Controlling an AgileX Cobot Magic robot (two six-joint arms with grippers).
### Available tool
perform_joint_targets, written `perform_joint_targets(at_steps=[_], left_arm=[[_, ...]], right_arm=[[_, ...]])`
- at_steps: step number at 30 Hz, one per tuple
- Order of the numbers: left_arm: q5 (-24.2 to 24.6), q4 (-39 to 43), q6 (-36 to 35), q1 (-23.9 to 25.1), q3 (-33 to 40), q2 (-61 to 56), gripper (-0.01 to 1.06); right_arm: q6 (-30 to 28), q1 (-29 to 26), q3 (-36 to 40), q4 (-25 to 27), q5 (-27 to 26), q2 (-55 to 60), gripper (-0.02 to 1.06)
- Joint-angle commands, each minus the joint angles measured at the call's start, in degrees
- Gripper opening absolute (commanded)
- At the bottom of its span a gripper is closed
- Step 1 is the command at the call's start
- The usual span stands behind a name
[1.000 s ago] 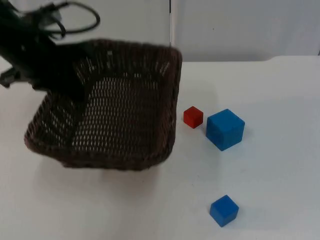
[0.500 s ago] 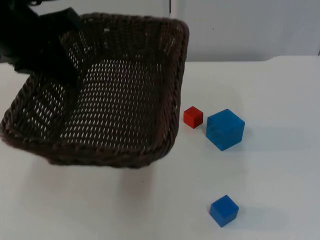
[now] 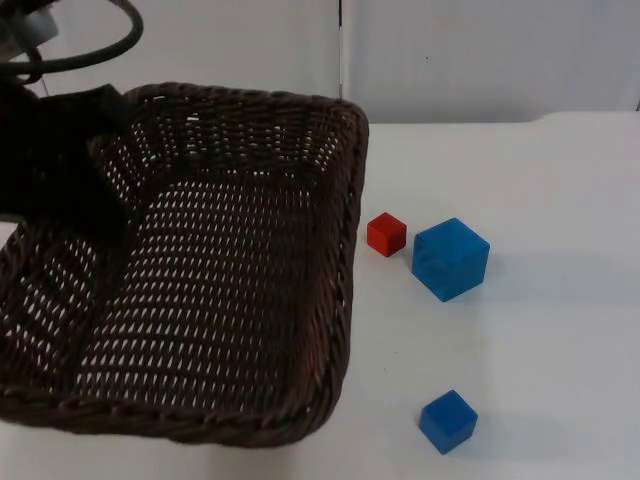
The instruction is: Pick up the basket with the left hand and place the largest block into the basket with the right hand.
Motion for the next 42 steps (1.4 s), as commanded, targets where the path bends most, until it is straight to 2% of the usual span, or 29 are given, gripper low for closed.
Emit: perform_joint_targets(at_steps=[1,7,33,36,42], left_arm=[[0.0,-2.8,0.3,-0.1,1.7,-2.3,0.00],[-1.2,-3.1,0.4,-0.1,4.3,-4.7,0.00],[-0.5,-4.5,0.4,-0.1,4.4,-4.7,0.00],[-0.1,-4.5,0.4,-0.1,4.4,-4.7,0.00],[0.3,-4.7,0.4,-0.1,4.4,-4.7,0.00]], right_arm=[[-0.9,-0.3,0.1,-0.1,-0.3,-0.1,1.05],[-0.9,-0.3,0.1,-0.1,-0.3,-0.1,1.05],[-0.9,-0.3,-0.4,0.2,-1.0,-0.1,1.05],[-0.9,-0.3,-1.9,-0.7,-3.1,0.0,1.05],[-0.9,-0.3,-4.7,-1.2,-6.2,8.6,1.05]])
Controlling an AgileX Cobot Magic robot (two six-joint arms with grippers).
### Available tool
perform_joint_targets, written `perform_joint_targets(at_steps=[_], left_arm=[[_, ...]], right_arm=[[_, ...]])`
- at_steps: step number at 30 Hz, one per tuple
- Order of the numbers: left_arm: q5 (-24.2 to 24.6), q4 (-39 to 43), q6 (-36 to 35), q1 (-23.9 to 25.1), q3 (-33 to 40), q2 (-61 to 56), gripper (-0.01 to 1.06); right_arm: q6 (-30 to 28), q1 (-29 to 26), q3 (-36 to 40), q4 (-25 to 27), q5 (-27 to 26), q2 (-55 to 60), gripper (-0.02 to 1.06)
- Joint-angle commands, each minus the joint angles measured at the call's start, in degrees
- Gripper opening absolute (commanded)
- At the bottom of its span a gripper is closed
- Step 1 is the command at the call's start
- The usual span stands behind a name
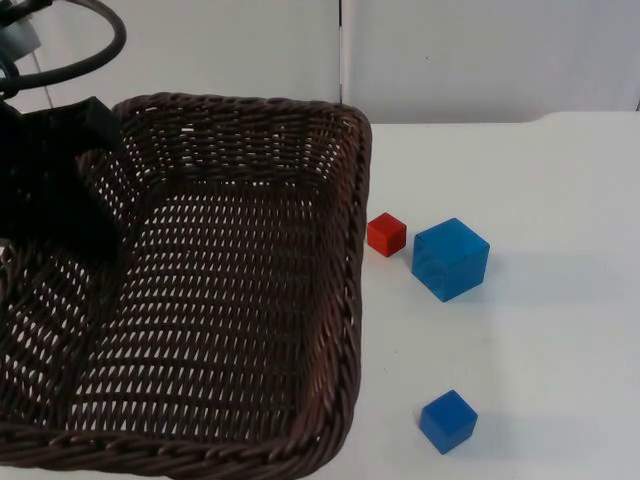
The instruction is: Pick up the basket with the left hand and place the largest block into the basket with the right hand.
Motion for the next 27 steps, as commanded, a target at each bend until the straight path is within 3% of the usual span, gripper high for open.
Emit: perform_joint_targets(at_steps=[1,12,27], left_arm=[[0.5,-2.5,0.0,-0.1,0.0,-0.8,0.00],[0.6,-2.5,0.0,-0.1,0.0,-0.8,0.00],[0.7,-3.6,0.0,-0.1,0.0,-0.8,0.00]], right_arm=[[-0.9,-0.3,-1.6,-0.6,-2.9,4.8,1.05],[-0.9,-0.3,-9.2,0.7,-12.2,26.9,1.05],[-0.9,-0.3,-13.0,3.0,-15.2,40.3,1.05]])
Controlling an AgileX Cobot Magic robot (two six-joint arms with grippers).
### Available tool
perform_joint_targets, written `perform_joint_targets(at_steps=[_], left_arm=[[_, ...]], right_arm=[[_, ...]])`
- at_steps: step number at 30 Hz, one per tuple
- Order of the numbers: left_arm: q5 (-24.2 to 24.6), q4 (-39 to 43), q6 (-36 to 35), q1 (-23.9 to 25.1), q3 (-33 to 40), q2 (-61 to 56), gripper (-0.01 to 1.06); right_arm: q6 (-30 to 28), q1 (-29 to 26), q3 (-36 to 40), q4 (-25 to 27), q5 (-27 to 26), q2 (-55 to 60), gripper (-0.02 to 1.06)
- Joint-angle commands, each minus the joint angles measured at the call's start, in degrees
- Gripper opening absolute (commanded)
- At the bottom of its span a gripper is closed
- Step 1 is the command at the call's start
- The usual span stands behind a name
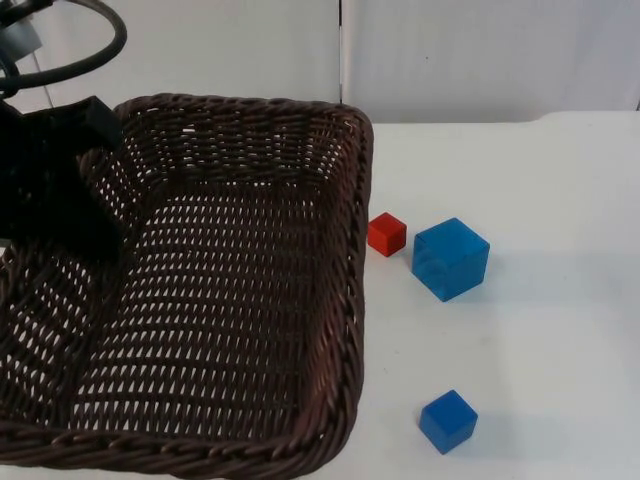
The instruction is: Pick up the basket with the left hand and place the largest block into the basket with the right hand.
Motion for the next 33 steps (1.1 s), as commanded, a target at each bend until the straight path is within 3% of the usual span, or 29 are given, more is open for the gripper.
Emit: perform_joint_targets(at_steps=[1,11,20,22,27,33], left_arm=[[0.5,-2.9,0.0,-0.1,0.0,-0.8,0.00],[0.9,-3.2,0.0,-0.1,0.0,-0.8,0.00],[1.1,-3.2,0.0,-0.1,0.0,-0.8,0.00],[1.4,-3.2,0.0,-0.1,0.0,-0.8,0.00],[1.7,-3.2,0.0,-0.1,0.0,-0.8,0.00],[1.6,-3.0,0.0,-0.1,0.0,-0.8,0.00]], right_arm=[[-0.4,-0.3,-0.6,0.7,-0.9,0.6,1.05],[-0.4,-0.3,-0.6,1.4,-0.8,0.9,1.05],[-5.4,-0.3,-0.6,2.3,-2.0,1.3,1.05],[-7.8,-0.3,-0.8,4.3,-2.4,2.2,1.05],[-18.6,-0.3,-0.8,16.2,-2.3,9.7,1.05],[-24.9,-0.1,-0.8,22.3,-2.3,16.8,1.05]])
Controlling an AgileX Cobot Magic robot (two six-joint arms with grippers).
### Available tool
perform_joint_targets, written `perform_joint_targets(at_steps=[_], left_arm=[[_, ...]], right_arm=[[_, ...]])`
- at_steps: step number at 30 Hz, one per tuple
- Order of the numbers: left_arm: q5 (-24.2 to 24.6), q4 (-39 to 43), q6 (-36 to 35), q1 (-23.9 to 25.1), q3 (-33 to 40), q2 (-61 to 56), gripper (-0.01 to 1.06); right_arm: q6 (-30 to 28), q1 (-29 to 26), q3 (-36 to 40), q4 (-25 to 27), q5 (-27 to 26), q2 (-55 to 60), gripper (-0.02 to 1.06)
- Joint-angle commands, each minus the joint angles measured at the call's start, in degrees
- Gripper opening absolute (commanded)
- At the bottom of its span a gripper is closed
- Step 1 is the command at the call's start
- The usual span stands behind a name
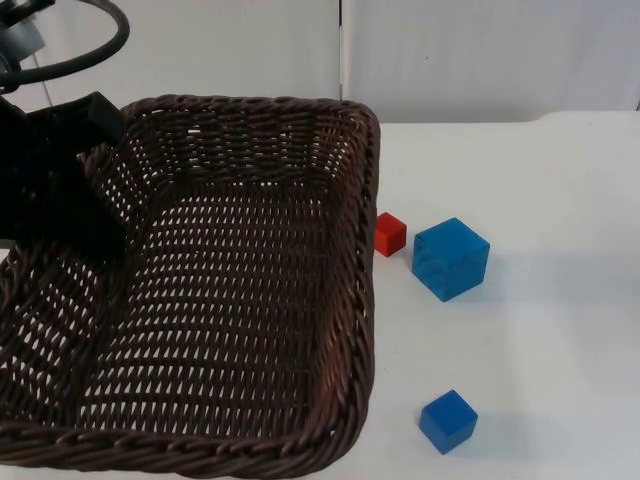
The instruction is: Pick up the basket with the left hand and place the largest block into the basket with the right hand.
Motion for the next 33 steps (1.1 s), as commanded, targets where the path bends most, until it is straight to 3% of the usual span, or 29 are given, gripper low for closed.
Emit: perform_joint_targets(at_steps=[1,12,20,33], left_arm=[[0.5,-2.0,0.0,-0.1,0.0,-0.8,0.00],[0.4,-2.0,0.0,-0.1,0.0,-0.8,0.00],[0.4,-2.0,0.0,-0.1,0.0,-0.8,0.00],[0.3,-2.0,0.0,-0.1,0.0,-0.8,0.00]], right_arm=[[-4.8,0.2,-0.3,3.8,-0.7,3.3,1.05],[-5.5,13.9,-6.4,2.6,-6.9,17.6,1.05],[-5.5,17.2,-13.7,-1.3,-6.2,28.4,1.05],[-5.5,19.7,-28.3,-1.5,-5.7,47.2,1.05]])
